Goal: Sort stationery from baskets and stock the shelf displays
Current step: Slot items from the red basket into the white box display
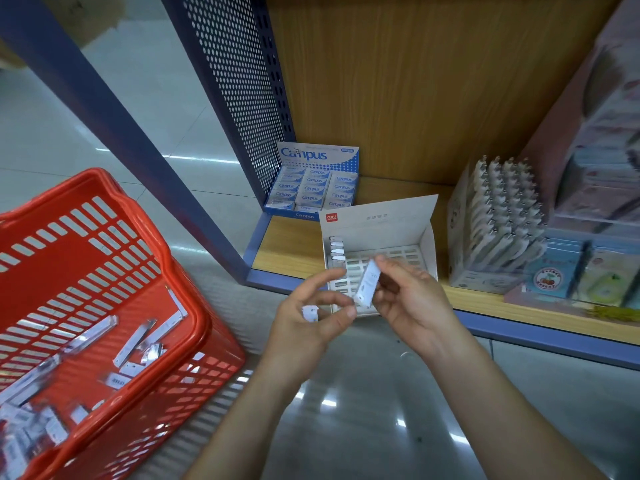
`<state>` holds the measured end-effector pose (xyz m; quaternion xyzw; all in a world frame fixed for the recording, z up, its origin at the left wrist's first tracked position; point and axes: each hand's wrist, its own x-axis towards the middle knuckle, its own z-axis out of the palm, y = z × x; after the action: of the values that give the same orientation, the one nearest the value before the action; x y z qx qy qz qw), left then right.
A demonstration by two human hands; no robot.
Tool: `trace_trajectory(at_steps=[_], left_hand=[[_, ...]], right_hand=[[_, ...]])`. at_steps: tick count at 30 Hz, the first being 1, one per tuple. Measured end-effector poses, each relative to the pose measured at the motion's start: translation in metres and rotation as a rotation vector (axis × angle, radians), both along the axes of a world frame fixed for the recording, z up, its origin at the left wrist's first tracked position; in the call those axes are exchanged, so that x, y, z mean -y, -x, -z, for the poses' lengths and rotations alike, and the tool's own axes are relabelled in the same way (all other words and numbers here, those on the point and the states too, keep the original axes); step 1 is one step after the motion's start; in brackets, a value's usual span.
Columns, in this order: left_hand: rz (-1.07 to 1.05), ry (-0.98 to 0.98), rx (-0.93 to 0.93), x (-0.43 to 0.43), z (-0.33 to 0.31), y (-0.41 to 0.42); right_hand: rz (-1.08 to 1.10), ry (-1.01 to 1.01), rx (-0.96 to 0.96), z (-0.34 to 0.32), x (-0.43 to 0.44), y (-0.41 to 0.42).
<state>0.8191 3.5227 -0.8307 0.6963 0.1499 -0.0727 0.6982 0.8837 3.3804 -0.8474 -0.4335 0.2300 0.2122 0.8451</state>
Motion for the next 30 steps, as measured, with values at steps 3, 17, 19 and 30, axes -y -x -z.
trace_trajectory(at_steps=[3, 17, 19, 30], left_hand=[[0.071, -0.219, 0.168, 0.002, -0.004, -0.001], [-0.455, -0.211, 0.107, 0.007, 0.008, 0.002], [-0.434, -0.195, 0.07, 0.01, 0.01, 0.004], [0.0, -0.17, 0.076, -0.024, -0.007, -0.001]], right_hand=[[-0.083, 0.041, -0.009, 0.004, -0.003, 0.004], [-0.703, 0.582, 0.58, 0.006, -0.002, 0.019], [-0.648, 0.729, 0.681, 0.014, -0.008, 0.021], [-1.01, 0.301, 0.528, 0.013, 0.02, 0.008]])
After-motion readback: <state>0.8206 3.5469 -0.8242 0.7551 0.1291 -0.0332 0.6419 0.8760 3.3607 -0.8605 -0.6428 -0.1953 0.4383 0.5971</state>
